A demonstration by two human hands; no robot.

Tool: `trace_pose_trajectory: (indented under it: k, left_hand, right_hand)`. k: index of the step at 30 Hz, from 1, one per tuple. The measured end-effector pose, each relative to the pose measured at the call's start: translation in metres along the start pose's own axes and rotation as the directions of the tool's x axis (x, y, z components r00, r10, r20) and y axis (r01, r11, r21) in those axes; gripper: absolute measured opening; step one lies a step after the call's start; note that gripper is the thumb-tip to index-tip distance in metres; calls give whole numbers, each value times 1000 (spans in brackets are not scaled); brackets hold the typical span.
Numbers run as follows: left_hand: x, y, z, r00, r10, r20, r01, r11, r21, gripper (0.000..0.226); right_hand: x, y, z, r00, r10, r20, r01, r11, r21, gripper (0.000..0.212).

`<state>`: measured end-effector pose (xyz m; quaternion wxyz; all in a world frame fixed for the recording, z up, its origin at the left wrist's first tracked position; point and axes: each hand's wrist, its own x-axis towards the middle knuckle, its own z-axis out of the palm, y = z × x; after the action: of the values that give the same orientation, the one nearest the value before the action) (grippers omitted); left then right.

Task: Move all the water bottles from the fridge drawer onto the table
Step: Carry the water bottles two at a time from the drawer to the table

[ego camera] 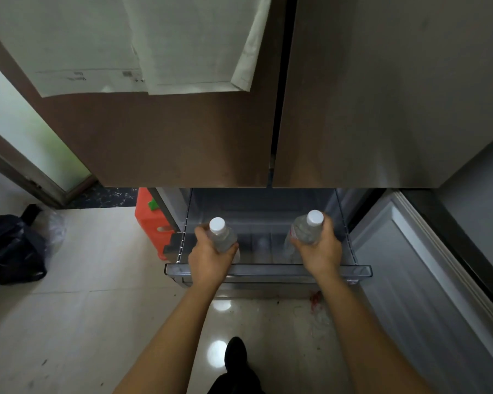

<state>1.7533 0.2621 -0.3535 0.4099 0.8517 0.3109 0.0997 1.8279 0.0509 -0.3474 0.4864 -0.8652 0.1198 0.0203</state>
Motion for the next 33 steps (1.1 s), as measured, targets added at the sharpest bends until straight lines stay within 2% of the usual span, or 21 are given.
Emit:
trace_pose_trajectory:
  k: [3, 6, 12, 16, 19, 22, 26, 30, 33]
  left_hand:
    - [-7, 10, -8, 997, -48, -68, 34, 982, -183, 66]
    - [-18, 27, -20, 992, 34, -122, -67, 958, -278, 67]
    - [-60, 60, -71, 967, 148, -206, -211, 920, -330, 73]
    - [-104, 55, -118, 941, 153, -302, -254, 908, -334, 78]
    - [-137, 41, -157, 914, 129, -384, -258, 917, -306, 66]
    - [-162, 24, -196, 883, 97, -459, -232, 940, -248, 64]
    - [-195, -8, -246, 865, 7, -501, -186, 933, -308, 60]
    - [-234, -55, -304, 852, -42, -521, -174, 917, -358, 69]
    - [-273, -103, -352, 819, -64, -570, -173, 920, -352, 67]
  right_hand:
    - [-24, -6, 0, 999, -32, -33, 35, 993, 116, 73]
    - [-42, -21, -10, 985, -173, 14, 168, 969, 183, 73]
    - [-74, -59, -48, 882, -469, 42, 442, 855, 270, 73]
    - [-104, -74, -50, 827, -557, 74, 493, 782, 381, 80]
    - [-130, -84, -40, 783, -601, 160, 477, 745, 465, 78]
    - [-163, -97, -23, 700, -657, 281, 483, 725, 492, 78]
    - [-220, -112, 4, 545, -727, 417, 558, 686, 467, 84]
    - [-291, -125, 37, 407, -781, 474, 630, 615, 474, 81]
    - [-358, -136, 68, 312, -811, 494, 671, 557, 490, 78]
